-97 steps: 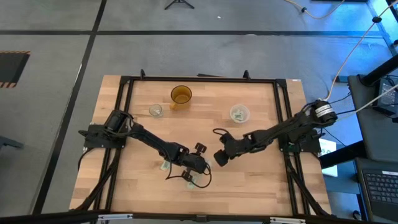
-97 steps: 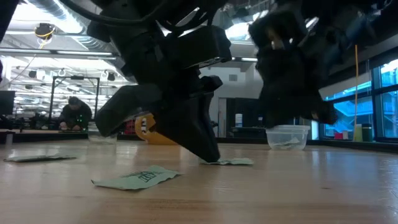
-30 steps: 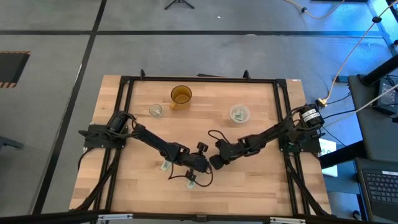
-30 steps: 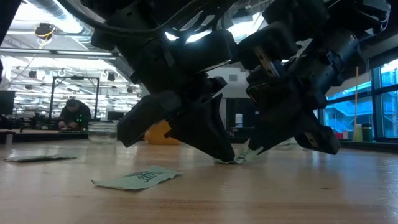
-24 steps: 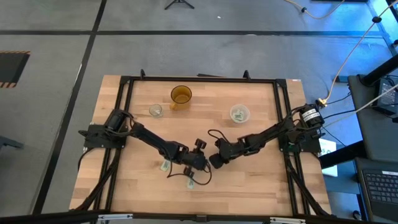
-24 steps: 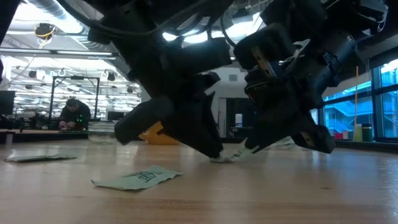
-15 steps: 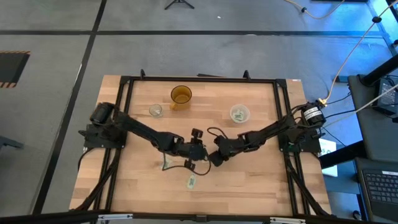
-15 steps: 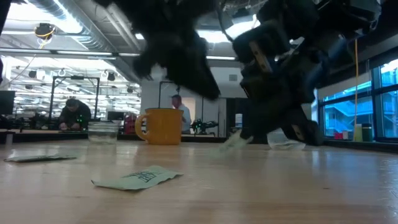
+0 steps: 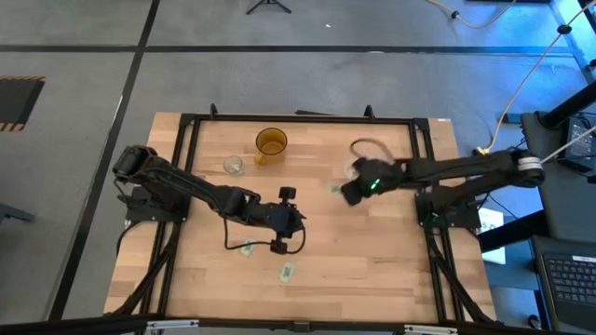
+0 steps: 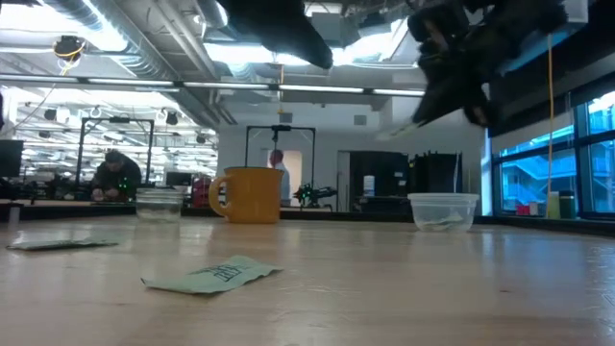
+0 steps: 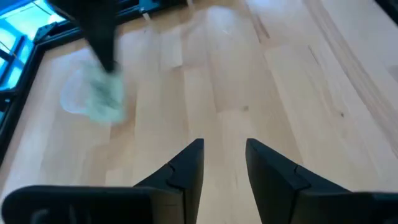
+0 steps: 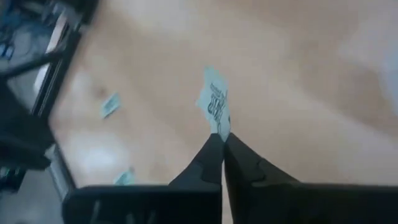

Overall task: Pick and place Stevia / Truvia into bins
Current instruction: Put the stevia packet into the transparent container

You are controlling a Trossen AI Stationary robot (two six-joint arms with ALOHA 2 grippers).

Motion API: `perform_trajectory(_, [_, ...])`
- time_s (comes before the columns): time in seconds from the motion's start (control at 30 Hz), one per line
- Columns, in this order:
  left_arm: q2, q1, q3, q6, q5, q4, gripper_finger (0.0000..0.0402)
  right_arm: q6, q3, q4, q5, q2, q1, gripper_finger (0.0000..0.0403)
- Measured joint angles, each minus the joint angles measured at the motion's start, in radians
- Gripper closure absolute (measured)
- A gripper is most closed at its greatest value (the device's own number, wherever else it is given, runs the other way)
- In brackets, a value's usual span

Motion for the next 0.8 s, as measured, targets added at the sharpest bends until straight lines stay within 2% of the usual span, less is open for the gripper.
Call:
perform_trajectory(0.13, [0.004,0.000,0.000,-0.014,0.021,-0.003,0.0287,0.001,0.000,-0.153,0.015,-0.095,-0.082,0.0402])
perform_trajectory(0.27, [0.006,0.008,0.000,-0.049,0.046,-0.009,0.0290,-0.001,0.000,-0.244,0.014,-0.101,-0.162,0.0403])
perform_trajectory(0.57, [0.006,0.009,0.000,-0.065,0.047,-0.012,0.0295,-0.109,-0.001,-0.271,0.003,0.004,-0.336,0.0403])
perform_trajectory(0.8, [0.006,0.009,0.000,-0.078,0.047,-0.013,0.0297,-0.206,-0.001,-0.273,-0.057,0.123,-0.409,0.0403])
